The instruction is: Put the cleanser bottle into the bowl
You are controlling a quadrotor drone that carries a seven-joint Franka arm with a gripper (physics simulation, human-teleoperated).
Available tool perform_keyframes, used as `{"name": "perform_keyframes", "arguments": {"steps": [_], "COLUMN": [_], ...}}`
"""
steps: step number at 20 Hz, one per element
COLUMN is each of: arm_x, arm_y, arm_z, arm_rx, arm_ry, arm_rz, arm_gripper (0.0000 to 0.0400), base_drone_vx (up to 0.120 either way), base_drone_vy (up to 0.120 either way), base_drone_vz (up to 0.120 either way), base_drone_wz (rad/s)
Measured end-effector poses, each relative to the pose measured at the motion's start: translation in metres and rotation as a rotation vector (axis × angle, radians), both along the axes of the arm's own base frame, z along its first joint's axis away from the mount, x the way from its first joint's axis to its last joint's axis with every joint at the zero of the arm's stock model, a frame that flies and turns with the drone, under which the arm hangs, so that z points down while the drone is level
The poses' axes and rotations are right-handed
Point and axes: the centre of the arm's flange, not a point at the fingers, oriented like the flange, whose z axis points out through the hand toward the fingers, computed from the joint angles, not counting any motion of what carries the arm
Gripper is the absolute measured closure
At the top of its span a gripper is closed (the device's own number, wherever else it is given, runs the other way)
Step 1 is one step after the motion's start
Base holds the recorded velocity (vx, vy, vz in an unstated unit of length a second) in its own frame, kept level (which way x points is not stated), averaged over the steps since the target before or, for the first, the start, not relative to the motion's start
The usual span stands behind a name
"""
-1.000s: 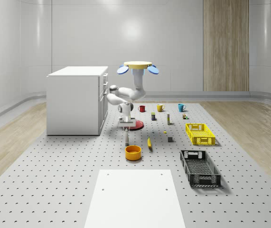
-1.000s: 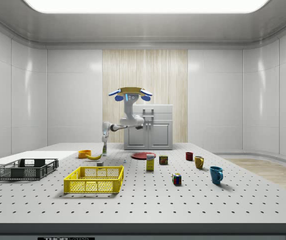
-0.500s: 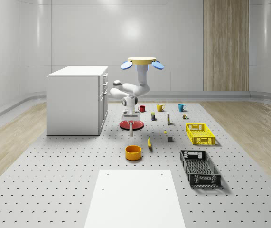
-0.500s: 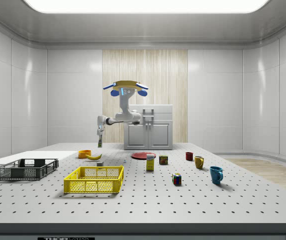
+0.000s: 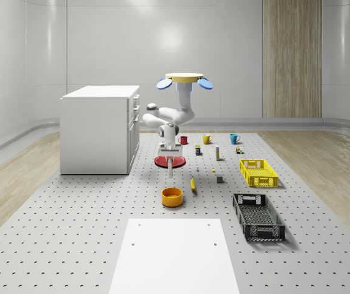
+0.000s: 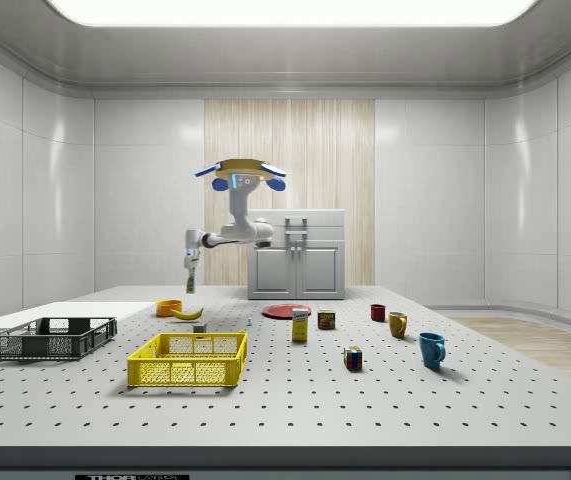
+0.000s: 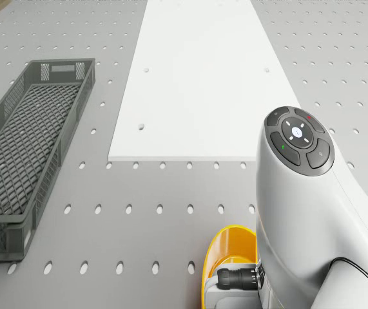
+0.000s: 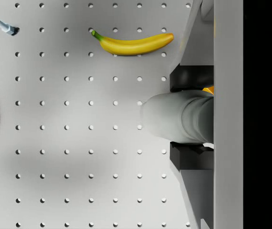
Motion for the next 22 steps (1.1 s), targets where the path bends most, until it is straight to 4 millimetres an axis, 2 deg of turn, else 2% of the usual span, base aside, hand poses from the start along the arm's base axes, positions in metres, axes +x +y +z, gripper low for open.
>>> {"name": "perform_keyframes", "arguments": {"steps": [11, 15, 17, 22], "arm_x": [0.0000, 0.0000, 0.0000, 0.0000], "arm_y": [0.0000, 0.0000, 0.0000, 0.0000], "arm_z": [-0.0003, -0.0003, -0.0003, -0.0003], "arm_rx": [0.000, 0.000, 0.000, 0.000], "arm_ry": [0.000, 0.000, 0.000, 0.000], "arm_rz": [0.000, 0.000, 0.000, 0.000], "arm_gripper": [0.0248, 0.0248, 0.0248, 0.0248], "base_drone_vx": [0.120, 0.120, 0.020, 0.000], "base_drone_vy": [0.000, 0.100, 0.000, 0.000], "base_drone_vz": [0.000, 0.000, 0.000, -0.120], "base_drone_wz": [0.000, 0.000, 0.000, 0.000]}}
